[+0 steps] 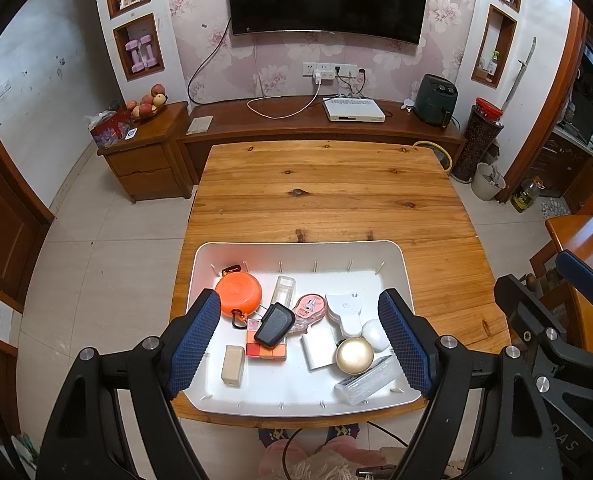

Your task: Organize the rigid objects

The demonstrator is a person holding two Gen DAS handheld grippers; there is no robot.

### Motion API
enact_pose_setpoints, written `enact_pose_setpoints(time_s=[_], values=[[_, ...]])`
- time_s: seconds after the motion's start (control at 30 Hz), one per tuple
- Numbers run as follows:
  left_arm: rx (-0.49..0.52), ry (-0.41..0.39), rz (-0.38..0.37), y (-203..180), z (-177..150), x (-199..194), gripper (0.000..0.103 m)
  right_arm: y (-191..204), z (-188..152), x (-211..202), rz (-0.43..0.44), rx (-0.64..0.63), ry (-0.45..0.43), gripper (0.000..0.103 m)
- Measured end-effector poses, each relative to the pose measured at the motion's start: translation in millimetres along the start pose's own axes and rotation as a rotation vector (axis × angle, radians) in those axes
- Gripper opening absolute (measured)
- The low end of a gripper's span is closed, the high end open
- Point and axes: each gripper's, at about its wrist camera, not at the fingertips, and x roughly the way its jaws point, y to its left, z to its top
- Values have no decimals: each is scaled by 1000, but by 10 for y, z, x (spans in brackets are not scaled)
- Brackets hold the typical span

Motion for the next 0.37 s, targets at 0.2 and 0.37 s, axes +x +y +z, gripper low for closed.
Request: enact_pose_setpoints(time_s=[0.2,0.37], values=[[0,2,2,19,11,-23,83,-7,18,-4,0,0,0,81],[0,2,3,30,10,-33,83,-5,16,-1,0,1,1,81]])
